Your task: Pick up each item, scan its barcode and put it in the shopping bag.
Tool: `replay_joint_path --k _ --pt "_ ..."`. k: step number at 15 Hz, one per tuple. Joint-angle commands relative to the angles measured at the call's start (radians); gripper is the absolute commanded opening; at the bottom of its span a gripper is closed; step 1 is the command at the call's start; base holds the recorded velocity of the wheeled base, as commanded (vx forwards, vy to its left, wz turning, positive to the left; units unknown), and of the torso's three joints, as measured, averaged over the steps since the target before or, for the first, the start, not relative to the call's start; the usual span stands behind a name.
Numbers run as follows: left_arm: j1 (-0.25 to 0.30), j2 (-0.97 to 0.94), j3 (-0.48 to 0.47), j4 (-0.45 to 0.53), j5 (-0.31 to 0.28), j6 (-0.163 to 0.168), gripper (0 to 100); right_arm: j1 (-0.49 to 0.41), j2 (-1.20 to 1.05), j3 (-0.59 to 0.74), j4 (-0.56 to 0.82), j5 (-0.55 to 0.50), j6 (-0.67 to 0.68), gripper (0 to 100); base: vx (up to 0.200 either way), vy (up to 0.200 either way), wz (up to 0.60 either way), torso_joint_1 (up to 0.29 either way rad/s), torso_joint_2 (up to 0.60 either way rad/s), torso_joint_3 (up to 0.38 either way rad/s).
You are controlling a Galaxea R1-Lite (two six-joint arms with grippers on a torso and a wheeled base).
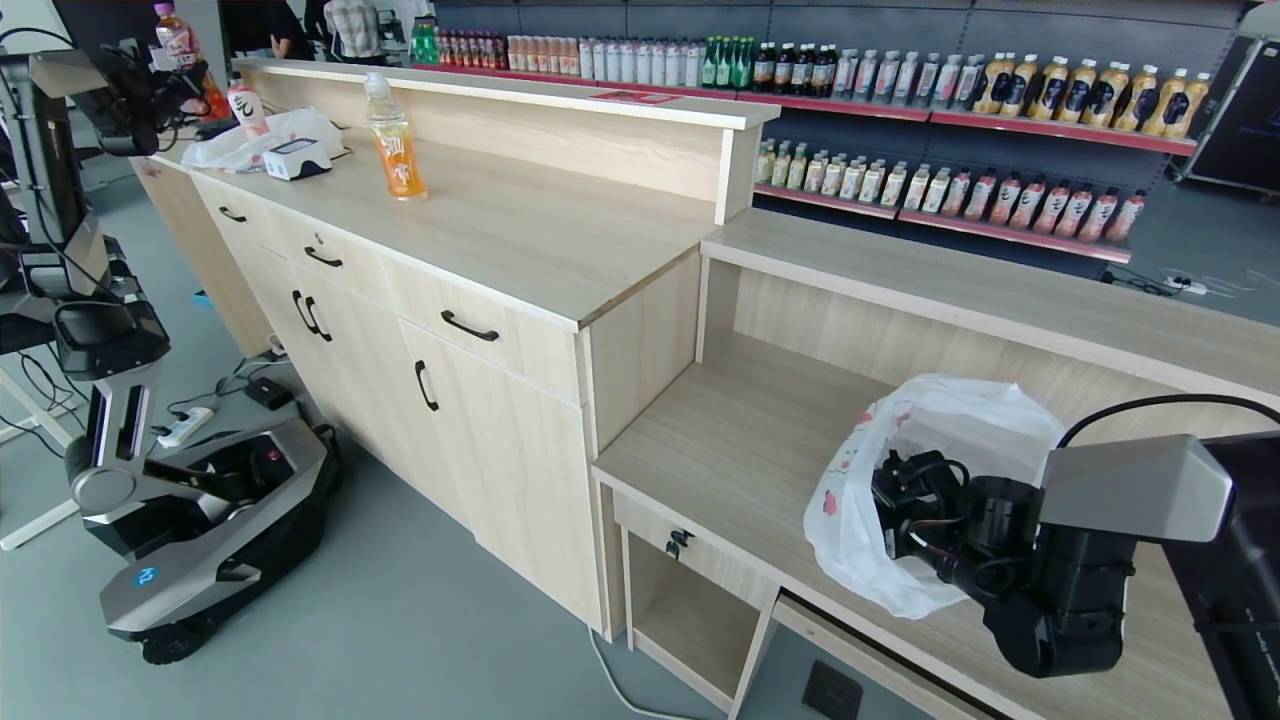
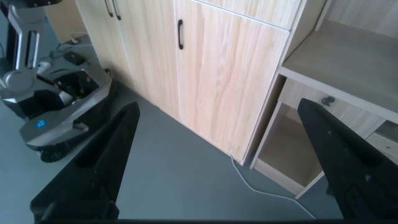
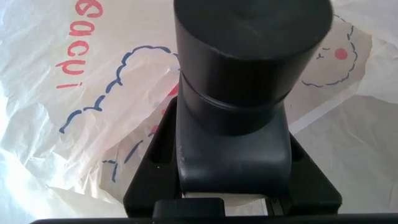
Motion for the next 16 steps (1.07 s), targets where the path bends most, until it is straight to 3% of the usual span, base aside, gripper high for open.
replay_joint_path --k 1,9,10,16 --pt "0.001 0.000 0.000 -0.001 0.001 0.000 100 0.001 0.003 -0.002 -0.001 0.001 -0.001 0 0.000 0.000 0.00 0.000 0.00 0.000" --pt "0.001 0.000 0.000 -0.001 0.001 0.000 100 0.003 0.028 0.001 -0.001 -0.001 -0.013 0 0.000 0.000 0.00 0.000 0.00 0.000" --pt "0.001 0.000 0.000 -0.001 0.001 0.000 100 0.003 0.028 0.001 -0.001 -0.001 -0.013 100 0.000 0.000 0.00 0.000 0.00 0.000" --pt "0.001 0.000 0.000 0.001 0.001 0.000 100 0.007 -0.074 0.007 -0.001 0.007 -0.007 100 0.000 0.000 0.00 0.000 0.00 0.000"
